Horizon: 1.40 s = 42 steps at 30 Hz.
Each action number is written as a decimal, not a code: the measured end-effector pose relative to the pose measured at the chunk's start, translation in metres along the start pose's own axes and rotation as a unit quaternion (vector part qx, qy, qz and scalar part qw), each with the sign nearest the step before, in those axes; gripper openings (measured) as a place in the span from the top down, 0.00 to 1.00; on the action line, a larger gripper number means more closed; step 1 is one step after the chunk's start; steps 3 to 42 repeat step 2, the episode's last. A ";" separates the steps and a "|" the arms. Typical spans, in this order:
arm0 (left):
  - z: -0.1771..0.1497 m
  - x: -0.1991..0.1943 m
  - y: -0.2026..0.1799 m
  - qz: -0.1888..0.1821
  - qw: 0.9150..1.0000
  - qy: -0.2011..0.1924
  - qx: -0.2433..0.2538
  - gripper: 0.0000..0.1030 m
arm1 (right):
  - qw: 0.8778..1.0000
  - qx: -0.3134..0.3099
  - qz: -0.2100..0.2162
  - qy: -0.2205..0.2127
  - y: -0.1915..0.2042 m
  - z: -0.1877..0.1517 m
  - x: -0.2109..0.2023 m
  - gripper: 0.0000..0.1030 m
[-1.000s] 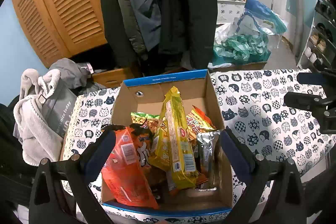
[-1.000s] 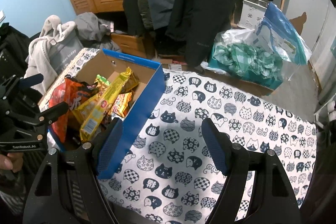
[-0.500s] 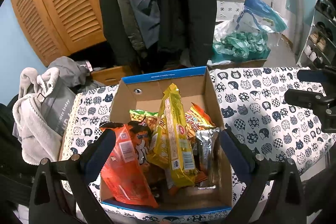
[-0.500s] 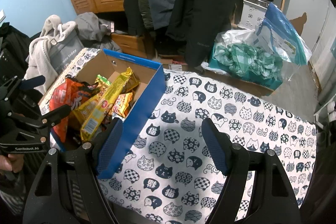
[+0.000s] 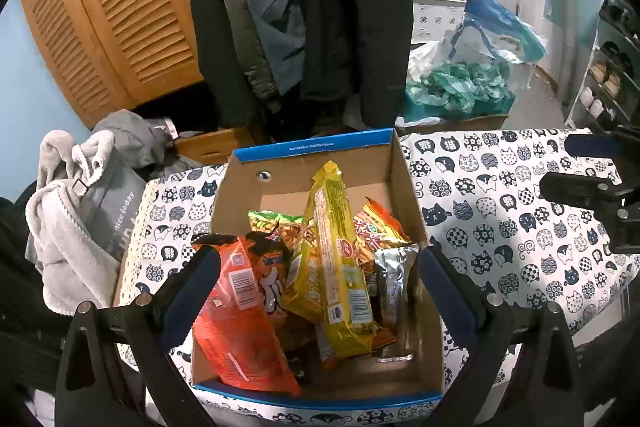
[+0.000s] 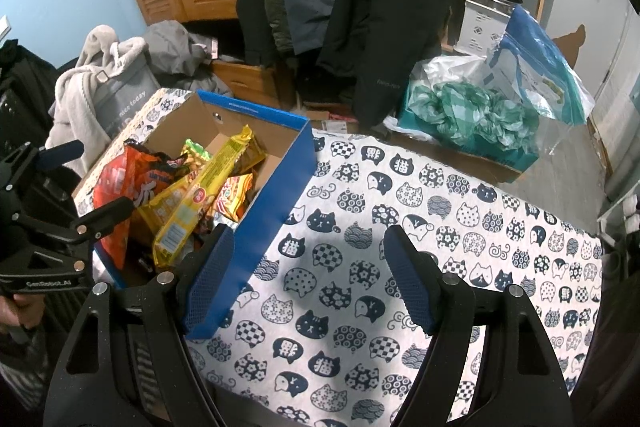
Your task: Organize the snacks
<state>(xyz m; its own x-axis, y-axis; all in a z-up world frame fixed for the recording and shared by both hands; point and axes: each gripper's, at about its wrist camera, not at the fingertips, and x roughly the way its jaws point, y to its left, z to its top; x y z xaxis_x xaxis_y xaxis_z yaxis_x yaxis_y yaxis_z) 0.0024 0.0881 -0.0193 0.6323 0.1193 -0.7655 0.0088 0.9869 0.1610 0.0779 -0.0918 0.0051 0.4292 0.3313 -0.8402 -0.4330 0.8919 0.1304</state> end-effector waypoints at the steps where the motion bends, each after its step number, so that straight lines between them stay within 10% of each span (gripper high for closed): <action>1: 0.000 0.000 0.000 0.001 1.000 0.001 0.000 0.03 | 1.000 0.000 -0.001 0.000 0.000 0.000 0.001 0.26; 42: 0.001 0.000 0.000 0.003 1.000 0.001 -0.002 0.03 | 1.000 0.000 0.000 0.000 0.001 0.000 0.001 0.26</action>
